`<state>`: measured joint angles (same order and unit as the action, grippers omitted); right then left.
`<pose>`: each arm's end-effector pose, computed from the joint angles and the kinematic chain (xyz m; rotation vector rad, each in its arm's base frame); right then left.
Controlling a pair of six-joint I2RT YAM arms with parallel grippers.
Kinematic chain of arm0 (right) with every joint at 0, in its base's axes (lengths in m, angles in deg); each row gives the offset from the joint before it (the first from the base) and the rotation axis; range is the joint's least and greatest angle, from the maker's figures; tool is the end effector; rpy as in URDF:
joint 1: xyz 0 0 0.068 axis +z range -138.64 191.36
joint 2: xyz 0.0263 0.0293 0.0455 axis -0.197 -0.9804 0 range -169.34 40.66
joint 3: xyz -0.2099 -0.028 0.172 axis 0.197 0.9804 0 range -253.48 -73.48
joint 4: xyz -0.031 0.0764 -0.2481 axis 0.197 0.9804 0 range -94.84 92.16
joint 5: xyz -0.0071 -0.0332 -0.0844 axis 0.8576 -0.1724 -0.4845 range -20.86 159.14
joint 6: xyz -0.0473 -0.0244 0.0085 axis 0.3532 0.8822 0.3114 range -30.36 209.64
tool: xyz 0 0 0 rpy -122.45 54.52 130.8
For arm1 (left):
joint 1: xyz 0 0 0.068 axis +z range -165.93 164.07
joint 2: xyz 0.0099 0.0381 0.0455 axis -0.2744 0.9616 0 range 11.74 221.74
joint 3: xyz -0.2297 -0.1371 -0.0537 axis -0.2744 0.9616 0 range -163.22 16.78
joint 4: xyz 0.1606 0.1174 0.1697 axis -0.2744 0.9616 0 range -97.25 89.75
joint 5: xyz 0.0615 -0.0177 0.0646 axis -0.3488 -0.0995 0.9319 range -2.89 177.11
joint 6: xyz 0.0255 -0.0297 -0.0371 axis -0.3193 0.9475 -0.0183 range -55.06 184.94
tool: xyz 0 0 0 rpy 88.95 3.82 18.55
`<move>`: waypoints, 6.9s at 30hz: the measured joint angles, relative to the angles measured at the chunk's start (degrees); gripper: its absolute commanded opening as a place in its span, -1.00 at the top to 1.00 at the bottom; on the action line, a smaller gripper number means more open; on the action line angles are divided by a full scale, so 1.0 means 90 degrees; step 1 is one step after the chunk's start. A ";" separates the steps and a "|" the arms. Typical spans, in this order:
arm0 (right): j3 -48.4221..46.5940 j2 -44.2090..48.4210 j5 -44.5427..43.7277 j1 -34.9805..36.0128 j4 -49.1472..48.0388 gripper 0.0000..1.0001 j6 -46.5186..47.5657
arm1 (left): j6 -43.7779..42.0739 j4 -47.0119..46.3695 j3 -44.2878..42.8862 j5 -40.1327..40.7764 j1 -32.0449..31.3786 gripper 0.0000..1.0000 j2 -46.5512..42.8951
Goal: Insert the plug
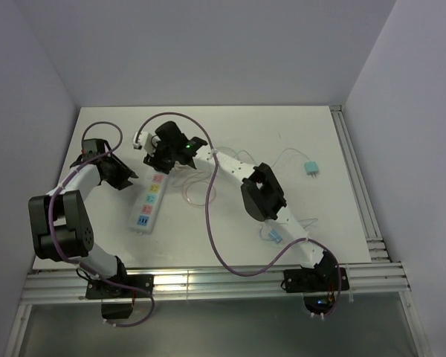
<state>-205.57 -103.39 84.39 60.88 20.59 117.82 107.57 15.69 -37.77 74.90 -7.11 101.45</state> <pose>0.3642 0.4411 0.2107 -1.5190 1.6498 0.4989 0.3085 0.0403 0.1931 -1.0684 2.4024 -0.4873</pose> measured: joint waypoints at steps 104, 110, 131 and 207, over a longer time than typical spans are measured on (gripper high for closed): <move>-0.0792 -0.0471 0.0262 -0.0209 0.0427 1.00 -0.0709 | -0.0160 -0.0238 0.0000 -0.0384 0.0000 0.24 0.0134; -0.0726 -0.0454 0.0289 -0.0209 0.0401 1.00 -0.0692 | -0.0158 -0.0221 -0.0012 -0.0384 0.0000 0.23 0.0146; 0.2072 0.1134 0.0627 -0.0248 -0.0588 1.00 -0.1443 | -0.0342 0.0199 -0.1472 -0.0270 -0.0425 0.30 0.1562; 0.0138 0.0228 -0.0304 0.0124 0.1003 1.00 -0.1309 | 0.0005 -0.0520 -0.0503 -0.0806 -0.0544 0.31 0.1231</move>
<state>-204.33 -101.33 81.66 62.00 29.61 106.04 107.61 11.01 -42.29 67.64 -12.00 112.53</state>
